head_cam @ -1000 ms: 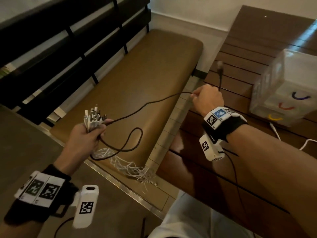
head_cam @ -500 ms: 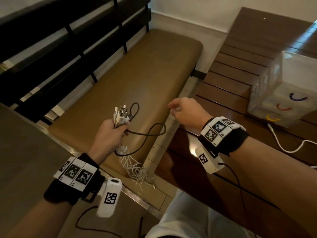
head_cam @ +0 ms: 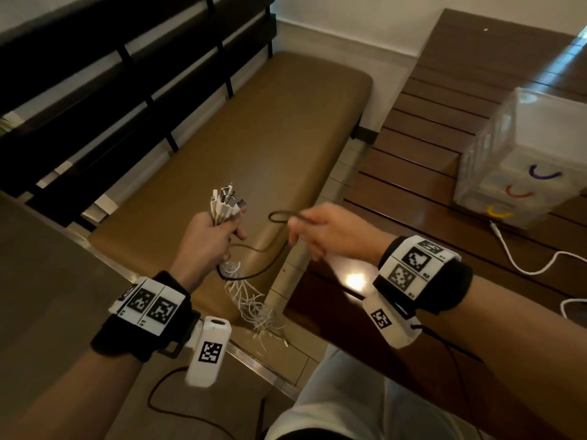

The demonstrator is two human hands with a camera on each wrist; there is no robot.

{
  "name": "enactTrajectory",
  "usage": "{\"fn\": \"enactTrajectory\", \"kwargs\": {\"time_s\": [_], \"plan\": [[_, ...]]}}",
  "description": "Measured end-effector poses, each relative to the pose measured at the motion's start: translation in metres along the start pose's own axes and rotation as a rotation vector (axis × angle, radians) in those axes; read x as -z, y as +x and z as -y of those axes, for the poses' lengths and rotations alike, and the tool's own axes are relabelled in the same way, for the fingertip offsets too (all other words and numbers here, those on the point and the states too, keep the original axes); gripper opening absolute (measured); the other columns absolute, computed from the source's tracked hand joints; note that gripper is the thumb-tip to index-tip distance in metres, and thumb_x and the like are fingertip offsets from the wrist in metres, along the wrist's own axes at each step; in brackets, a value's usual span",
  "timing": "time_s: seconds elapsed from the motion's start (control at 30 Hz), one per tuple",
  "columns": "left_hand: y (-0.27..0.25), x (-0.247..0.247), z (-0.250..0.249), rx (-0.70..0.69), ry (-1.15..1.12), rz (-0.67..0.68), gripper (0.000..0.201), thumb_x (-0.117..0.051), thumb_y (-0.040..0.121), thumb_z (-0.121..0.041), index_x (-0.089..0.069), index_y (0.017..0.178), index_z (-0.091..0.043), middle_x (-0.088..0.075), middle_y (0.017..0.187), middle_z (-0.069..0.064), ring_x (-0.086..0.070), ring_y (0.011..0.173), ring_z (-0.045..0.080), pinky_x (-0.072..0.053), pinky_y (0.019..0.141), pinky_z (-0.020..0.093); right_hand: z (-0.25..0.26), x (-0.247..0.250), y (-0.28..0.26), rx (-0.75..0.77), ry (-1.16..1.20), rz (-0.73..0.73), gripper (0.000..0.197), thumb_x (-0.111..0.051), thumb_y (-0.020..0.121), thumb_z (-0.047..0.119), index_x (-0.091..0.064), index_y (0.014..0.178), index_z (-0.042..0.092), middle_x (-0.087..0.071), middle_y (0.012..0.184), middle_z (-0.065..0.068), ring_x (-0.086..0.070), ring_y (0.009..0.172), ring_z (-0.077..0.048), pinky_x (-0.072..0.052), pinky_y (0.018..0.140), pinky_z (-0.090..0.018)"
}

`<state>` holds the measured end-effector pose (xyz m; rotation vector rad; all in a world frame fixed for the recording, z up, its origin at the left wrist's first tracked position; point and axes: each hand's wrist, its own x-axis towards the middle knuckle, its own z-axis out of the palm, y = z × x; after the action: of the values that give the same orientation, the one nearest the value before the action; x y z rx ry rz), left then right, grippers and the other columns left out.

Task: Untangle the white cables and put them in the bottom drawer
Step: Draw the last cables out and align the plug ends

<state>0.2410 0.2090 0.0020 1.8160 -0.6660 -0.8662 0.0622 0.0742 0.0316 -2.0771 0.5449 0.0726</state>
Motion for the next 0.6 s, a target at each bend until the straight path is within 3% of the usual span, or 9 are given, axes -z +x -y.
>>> {"fn": "enactTrajectory", "kwargs": {"time_s": [0.07,0.17,0.27,0.37,0.43,0.5,0.57,0.6], "plan": [[-0.002,0.003,0.002,-0.011,0.001,0.001,0.021,-0.047,0.101,-0.024,-0.066,0.11,-0.019,-0.055,0.069,0.001,-0.031,0.042,0.007,-0.03,0.042,0.024,-0.008,0.006,0.0,-0.032,0.188,-0.248,0.043,-0.033,0.106,0.036,-0.066,0.098,0.008,-0.062,0.058,-0.003,-0.064,0.056,-0.014,-0.05,0.065,-0.033],[-0.005,0.005,0.004,-0.016,0.011,0.009,0.022,-0.046,0.102,-0.023,-0.067,0.101,-0.017,-0.049,0.064,0.001,-0.031,0.042,0.008,-0.029,0.043,0.025,-0.01,0.012,0.0,-0.072,0.35,-0.5,0.04,-0.031,0.106,0.039,-0.06,0.115,0.014,-0.068,0.068,-0.013,-0.069,0.058,-0.027,-0.049,0.051,-0.034],[-0.005,0.004,0.005,-0.017,0.015,0.02,0.024,-0.046,0.102,-0.023,-0.068,0.099,-0.015,-0.047,0.06,-0.001,-0.031,0.042,0.009,-0.028,0.046,0.026,-0.006,0.012,-0.001,-0.028,0.376,-0.632,0.032,-0.034,0.106,0.037,-0.055,0.125,0.023,-0.07,0.075,-0.011,-0.07,0.058,-0.029,-0.051,0.05,-0.044],[-0.007,0.001,0.005,-0.02,0.02,0.032,0.024,-0.045,0.102,-0.021,-0.067,0.098,-0.013,-0.046,0.057,-0.003,-0.032,0.042,0.009,-0.028,0.045,0.025,-0.003,0.008,0.0,0.058,0.344,-0.785,0.029,-0.033,0.106,0.035,-0.054,0.122,0.023,-0.071,0.081,-0.007,-0.071,0.058,-0.023,-0.052,0.049,-0.035],[-0.008,-0.001,0.004,-0.022,0.018,0.04,0.024,-0.045,0.103,-0.021,-0.067,0.096,-0.014,-0.045,0.057,-0.003,-0.032,0.043,0.009,-0.029,0.045,0.025,-0.001,0.006,0.002,0.121,0.265,-0.873,0.031,-0.033,0.106,0.033,-0.052,0.127,0.021,-0.071,0.093,-0.001,-0.072,0.067,-0.016,-0.055,0.054,-0.031],[-0.009,-0.003,0.002,-0.021,0.014,0.047,0.024,-0.045,0.102,-0.021,-0.067,0.095,-0.015,-0.045,0.057,-0.003,-0.031,0.044,0.009,-0.029,0.044,0.025,0.002,0.004,0.005,0.078,0.11,-0.783,0.037,-0.036,0.106,0.032,-0.043,0.14,0.019,-0.066,0.117,-0.002,-0.07,0.093,-0.014,-0.059,0.076,-0.034],[-0.01,-0.004,0.002,-0.015,-0.004,0.053,0.024,-0.045,0.102,-0.021,-0.067,0.095,-0.014,-0.045,0.057,-0.004,-0.031,0.045,0.01,-0.028,0.045,0.025,0.001,0.001,0.008,-0.113,-0.14,-0.512,0.05,-0.043,0.103,0.031,-0.03,0.15,0.017,-0.048,0.144,-0.007,-0.058,0.12,-0.02,-0.049,0.099,-0.037],[-0.01,-0.005,0.001,-0.015,-0.011,0.058,0.024,-0.045,0.102,-0.021,-0.067,0.094,-0.014,-0.044,0.056,-0.004,-0.031,0.045,0.011,-0.028,0.045,0.026,-0.001,-0.002,0.01,-0.212,-0.232,-0.385,0.056,-0.047,0.102,0.031,-0.027,0.151,0.016,-0.038,0.151,-0.009,-0.052,0.127,-0.024,-0.045,0.103,-0.036]]}}
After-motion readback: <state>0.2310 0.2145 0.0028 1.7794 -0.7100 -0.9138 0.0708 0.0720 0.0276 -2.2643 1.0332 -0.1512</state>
